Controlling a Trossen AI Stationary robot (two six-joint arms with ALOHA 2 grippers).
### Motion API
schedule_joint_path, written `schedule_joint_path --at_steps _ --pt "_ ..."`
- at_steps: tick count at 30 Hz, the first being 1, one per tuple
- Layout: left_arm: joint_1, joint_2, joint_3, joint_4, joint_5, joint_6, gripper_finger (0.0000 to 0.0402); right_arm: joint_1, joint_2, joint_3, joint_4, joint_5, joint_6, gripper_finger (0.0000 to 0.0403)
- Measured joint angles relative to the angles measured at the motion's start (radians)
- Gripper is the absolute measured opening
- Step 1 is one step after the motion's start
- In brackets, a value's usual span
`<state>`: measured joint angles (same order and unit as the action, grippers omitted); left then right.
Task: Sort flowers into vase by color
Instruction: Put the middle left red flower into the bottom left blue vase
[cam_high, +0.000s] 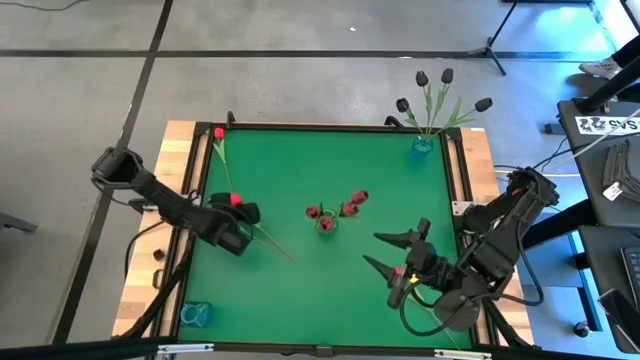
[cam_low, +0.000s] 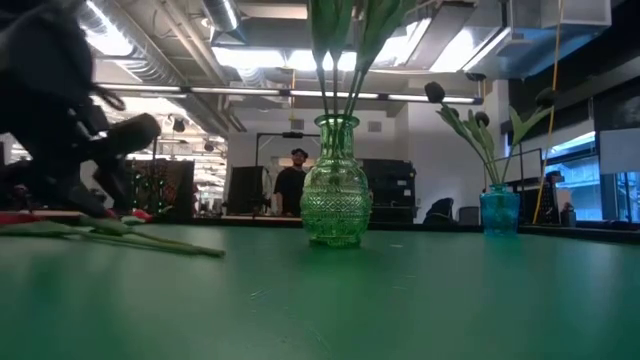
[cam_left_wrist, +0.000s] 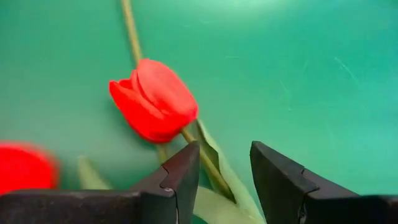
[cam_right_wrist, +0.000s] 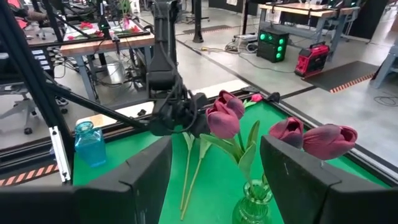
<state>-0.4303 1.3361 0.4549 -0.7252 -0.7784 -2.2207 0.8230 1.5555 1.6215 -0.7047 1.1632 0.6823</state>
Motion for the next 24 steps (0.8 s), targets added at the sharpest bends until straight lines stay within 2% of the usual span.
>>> schedule_joint_path --at_steps 5,9,12,15,18,24 --pt "0.080 0.000 0.000 0.099 0.028 0.155 0.0139 0.000 0.000 0.000 0.000 -0.004 0.006 0.0243" --pt "0.115 0.000 0.000 0.088 0.063 0.162 0.0139 0.002 0.000 0.000 0.000 -0.009 0.012 0.0243" --pt "0.095 0.000 0.000 0.112 0.106 0.163 0.0139 0.002 0.000 0.000 -0.003 -0.040 0.024 0.0243" --pt "0.080 0.001 0.000 0.114 0.101 0.181 0.0139 0.002 0.001 0.000 -0.003 -0.057 0.024 0.0243" --pt "0.121 0.026 -0.001 0.100 0.098 0.187 0.0139 0.002 0.002 0.000 -0.004 -0.057 0.024 0.0243" --pt "0.176 0.121 0.001 0.216 0.047 0.324 0.0136 0.002 0.002 0.000 -0.003 -0.057 0.024 0.0243"
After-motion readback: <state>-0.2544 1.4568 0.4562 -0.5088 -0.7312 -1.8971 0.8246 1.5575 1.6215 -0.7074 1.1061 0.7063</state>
